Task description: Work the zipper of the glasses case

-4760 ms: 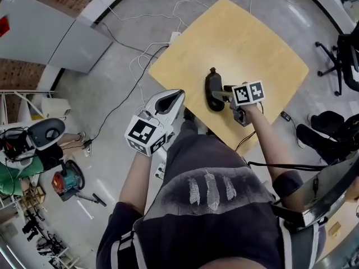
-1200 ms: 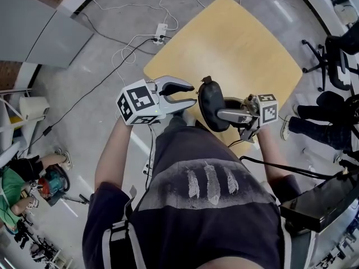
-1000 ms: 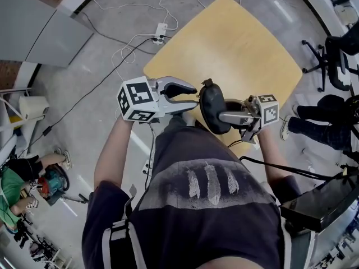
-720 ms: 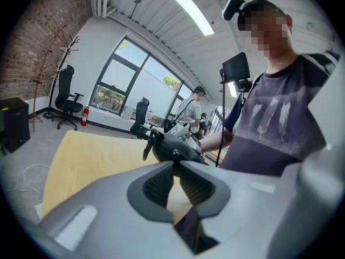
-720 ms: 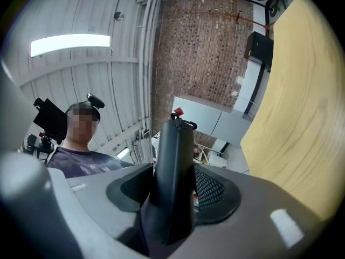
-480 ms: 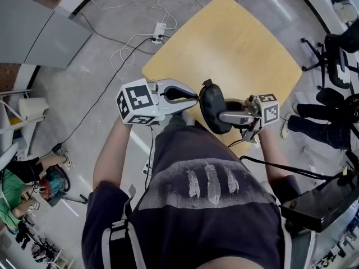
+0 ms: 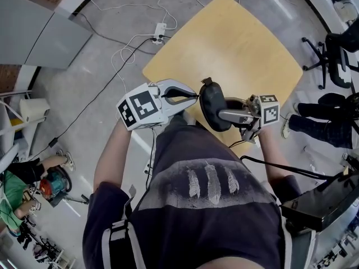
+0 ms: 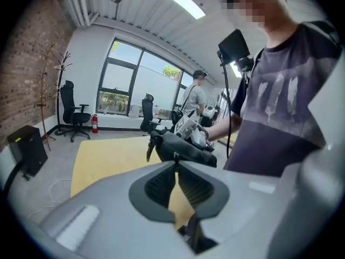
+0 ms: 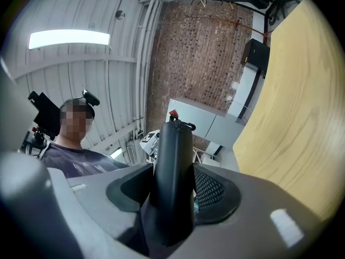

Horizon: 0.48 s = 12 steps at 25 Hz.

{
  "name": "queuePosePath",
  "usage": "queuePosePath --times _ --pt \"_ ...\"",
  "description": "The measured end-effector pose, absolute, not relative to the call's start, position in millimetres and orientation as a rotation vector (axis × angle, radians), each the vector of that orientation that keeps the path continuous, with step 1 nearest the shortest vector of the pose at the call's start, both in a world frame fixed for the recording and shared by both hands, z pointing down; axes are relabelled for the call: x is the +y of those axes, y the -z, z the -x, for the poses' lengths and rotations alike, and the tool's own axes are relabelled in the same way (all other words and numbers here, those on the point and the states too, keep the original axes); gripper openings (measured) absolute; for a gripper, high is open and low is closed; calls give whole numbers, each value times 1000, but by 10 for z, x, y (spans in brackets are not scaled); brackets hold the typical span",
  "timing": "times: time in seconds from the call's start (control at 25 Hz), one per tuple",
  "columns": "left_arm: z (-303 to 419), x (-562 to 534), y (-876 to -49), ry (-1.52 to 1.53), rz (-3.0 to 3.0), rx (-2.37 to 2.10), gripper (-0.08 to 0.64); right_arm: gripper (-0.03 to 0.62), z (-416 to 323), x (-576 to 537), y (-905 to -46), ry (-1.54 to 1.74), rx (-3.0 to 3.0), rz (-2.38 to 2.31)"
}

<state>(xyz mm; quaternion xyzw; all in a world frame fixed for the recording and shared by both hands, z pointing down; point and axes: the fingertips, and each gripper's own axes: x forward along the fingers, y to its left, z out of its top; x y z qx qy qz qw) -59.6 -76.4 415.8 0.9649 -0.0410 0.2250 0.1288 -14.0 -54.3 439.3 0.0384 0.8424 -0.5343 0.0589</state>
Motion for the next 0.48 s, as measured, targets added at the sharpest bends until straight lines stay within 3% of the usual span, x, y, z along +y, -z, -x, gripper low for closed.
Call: queuePosePath --times 0.48 --pt "643 -696 -4456 -1119 -2858 -110 5 224 92 -692 -4575 1624 2542 121"
